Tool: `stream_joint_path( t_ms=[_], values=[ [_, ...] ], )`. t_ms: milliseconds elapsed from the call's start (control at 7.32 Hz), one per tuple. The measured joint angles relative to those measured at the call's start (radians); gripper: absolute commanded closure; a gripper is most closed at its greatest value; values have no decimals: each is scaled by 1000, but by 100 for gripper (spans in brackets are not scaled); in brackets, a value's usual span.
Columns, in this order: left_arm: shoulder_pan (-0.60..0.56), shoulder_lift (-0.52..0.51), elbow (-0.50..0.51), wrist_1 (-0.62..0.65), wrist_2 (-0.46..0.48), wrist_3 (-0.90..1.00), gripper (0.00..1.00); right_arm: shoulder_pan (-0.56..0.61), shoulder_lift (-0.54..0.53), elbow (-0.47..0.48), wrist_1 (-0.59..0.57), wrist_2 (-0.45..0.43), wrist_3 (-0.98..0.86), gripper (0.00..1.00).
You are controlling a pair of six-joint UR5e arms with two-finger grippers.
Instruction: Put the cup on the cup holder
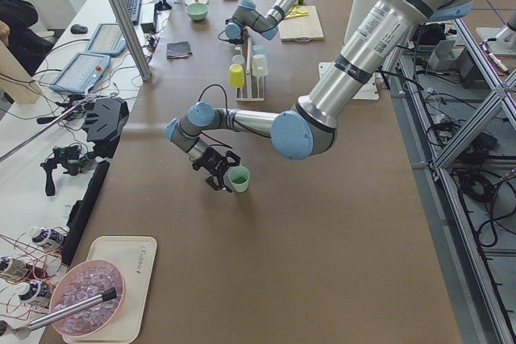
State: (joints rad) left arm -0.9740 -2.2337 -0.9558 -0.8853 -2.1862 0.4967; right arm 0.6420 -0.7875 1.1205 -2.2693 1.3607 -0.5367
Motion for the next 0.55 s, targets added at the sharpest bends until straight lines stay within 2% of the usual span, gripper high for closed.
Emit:
stream_joint_path(
  t_ms=[273,410,546],
  values=[
    [10,-1,1,1,0,-7,3,0,-7,3,1,0,0,0],
    [20,-1,2,2,0,-10,8,0,-13,7,2,0,2,0],
    [27,-1,2,2,0,-12,23,0,-19,12,2,0,2,1]
  ],
)
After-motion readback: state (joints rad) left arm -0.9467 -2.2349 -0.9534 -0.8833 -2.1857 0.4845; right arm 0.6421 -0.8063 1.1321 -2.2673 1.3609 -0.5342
